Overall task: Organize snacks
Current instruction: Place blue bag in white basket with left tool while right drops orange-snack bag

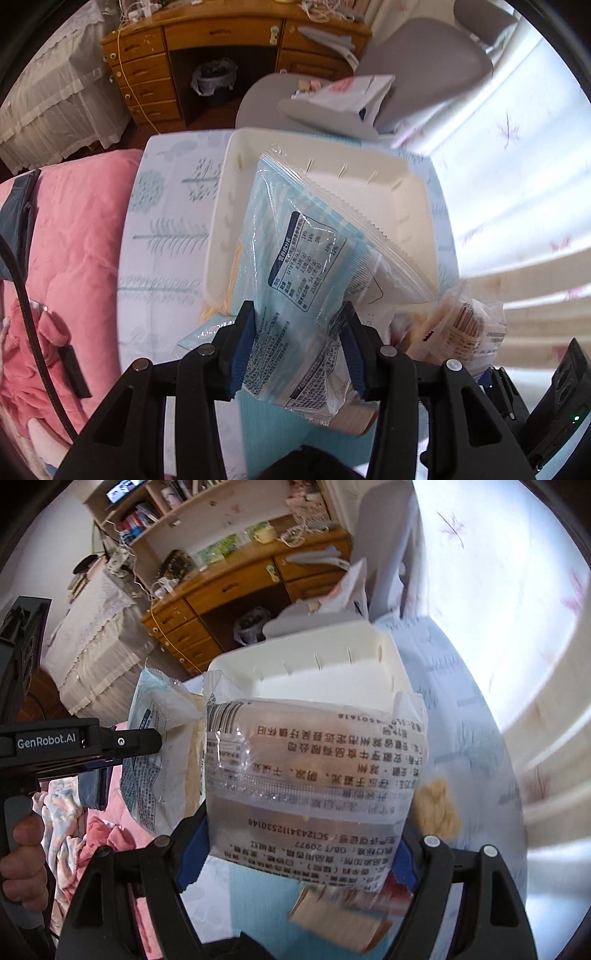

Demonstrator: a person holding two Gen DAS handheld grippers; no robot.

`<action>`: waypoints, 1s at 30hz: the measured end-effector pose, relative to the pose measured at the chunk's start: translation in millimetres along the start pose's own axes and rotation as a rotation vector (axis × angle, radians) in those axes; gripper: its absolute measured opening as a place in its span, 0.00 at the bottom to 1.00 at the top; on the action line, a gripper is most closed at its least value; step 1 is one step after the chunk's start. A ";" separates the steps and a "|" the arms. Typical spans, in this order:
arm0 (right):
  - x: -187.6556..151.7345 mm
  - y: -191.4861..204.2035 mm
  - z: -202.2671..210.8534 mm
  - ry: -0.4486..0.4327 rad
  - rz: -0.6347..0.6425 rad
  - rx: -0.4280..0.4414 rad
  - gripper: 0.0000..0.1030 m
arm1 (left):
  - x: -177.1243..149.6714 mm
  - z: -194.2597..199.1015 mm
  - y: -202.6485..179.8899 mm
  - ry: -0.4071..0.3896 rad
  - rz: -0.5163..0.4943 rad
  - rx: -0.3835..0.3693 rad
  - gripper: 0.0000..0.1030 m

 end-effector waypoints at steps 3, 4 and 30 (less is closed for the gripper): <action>13.7 -11.7 -10.6 -0.008 0.028 0.017 0.79 | 12.6 -8.0 -10.8 -0.033 0.022 -0.009 0.42; 17.5 -16.0 -15.1 -0.009 0.036 0.024 0.79 | 15.8 -11.3 -13.6 -0.041 0.029 -0.010 0.42; 29.1 -42.9 -59.2 0.095 0.041 0.122 0.87 | 20.2 -43.7 -14.2 -0.053 0.147 0.023 0.78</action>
Point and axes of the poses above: each gripper's, at about its wrist camera, not at the fingertips, and z roughly against the way its jaws point, y to its left, x to its top, the point moved 10 cm from there along -z, roughly the way its jaws point, and after that the axes turned 3 degrees about x, right-handed, at the moved point
